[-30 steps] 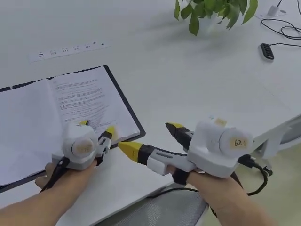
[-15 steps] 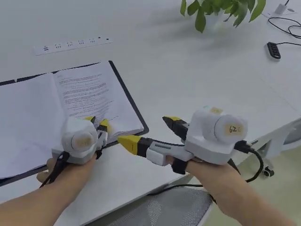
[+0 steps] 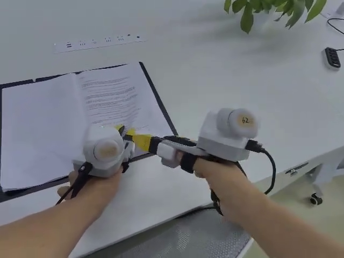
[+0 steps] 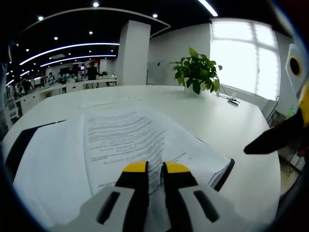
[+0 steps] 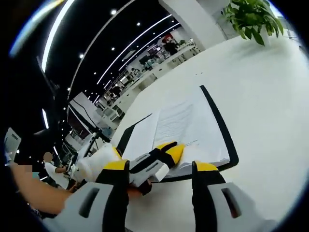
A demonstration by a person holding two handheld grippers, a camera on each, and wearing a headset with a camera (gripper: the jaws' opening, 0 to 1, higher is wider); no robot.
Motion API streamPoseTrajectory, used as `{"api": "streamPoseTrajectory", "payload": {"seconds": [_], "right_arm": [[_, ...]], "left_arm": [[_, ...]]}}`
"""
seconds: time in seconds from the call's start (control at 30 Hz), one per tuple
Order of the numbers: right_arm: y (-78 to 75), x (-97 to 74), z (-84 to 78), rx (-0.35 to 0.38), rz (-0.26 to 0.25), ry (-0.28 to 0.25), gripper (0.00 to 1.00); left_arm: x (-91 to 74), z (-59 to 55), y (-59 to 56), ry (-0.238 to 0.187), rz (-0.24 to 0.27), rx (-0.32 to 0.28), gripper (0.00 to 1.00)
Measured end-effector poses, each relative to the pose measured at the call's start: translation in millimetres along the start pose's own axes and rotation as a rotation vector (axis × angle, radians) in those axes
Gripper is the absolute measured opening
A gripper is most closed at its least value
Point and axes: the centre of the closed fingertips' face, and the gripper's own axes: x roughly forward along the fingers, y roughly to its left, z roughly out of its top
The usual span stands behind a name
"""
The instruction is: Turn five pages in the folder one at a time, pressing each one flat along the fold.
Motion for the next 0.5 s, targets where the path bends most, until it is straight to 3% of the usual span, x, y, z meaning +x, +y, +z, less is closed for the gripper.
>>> {"api": "streamPoseTrajectory", "payload": {"seconds": [0.13,0.5], "right_arm": [[3.6,12.7,-10.8,0.055,0.013,0.021,0.48],[-6.1,32.0,-12.5,0.128,-0.011,0.0,0.46]], "left_arm": [[1.1,-0.8,0.6,-0.001,-0.004,0.006,0.1],[1.7,-0.8,1.2,-0.008,-0.008,0.002,0.1]]}}
